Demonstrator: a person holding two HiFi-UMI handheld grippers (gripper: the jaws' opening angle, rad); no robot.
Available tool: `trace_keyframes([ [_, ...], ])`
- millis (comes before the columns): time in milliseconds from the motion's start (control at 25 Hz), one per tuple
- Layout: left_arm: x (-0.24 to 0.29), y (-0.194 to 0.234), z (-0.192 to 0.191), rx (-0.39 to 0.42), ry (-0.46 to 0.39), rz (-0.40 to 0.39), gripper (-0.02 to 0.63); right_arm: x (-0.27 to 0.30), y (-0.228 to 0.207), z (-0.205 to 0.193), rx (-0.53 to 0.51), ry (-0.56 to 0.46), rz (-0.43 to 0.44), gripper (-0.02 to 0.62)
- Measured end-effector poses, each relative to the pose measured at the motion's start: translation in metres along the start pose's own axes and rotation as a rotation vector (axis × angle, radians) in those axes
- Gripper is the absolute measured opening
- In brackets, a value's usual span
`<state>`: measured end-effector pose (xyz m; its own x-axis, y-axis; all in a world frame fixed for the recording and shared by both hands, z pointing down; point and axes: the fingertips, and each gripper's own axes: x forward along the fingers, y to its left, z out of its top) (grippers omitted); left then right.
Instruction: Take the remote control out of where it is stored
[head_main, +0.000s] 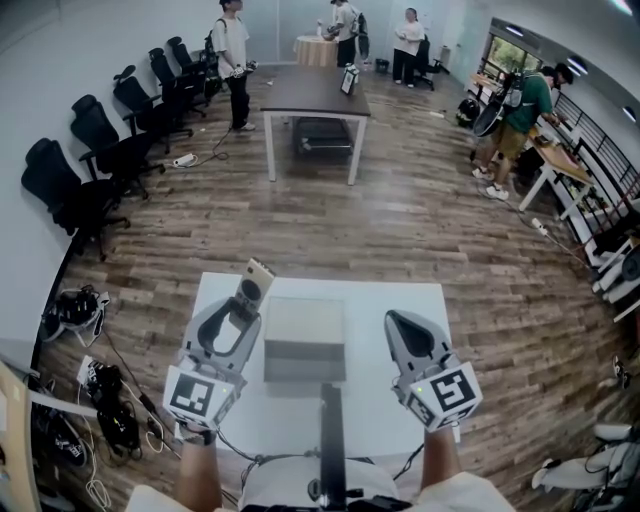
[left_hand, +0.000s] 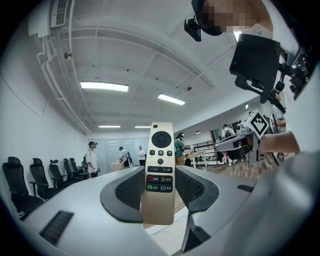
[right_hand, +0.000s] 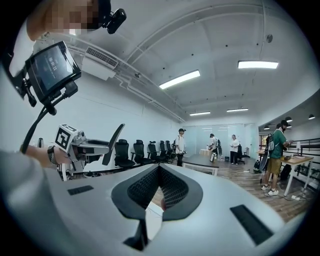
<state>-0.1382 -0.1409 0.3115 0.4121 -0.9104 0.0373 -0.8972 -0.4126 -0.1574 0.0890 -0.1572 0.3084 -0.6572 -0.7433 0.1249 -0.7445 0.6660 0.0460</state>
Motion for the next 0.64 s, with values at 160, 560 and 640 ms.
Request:
trace_keyframes([
  [160, 0.004, 0.000, 0.000, -0.001, -0.006, 0.000, 0.190, 0.000, 0.000, -0.002, 0.000, 0.007, -0.002, -0.002],
  [560, 0.012, -0.009, -0.004, -0.002, 0.005, -0.026, 0.190, -0.003, -0.003, -0.007, 0.002, 0.016, -0.015, -0.002],
  [640, 0.014, -0.010, -0.004, 0.000, 0.003, -0.030, 0.190, -0.003, -0.004, -0.008, -0.001, 0.017, -0.017, -0.002],
])
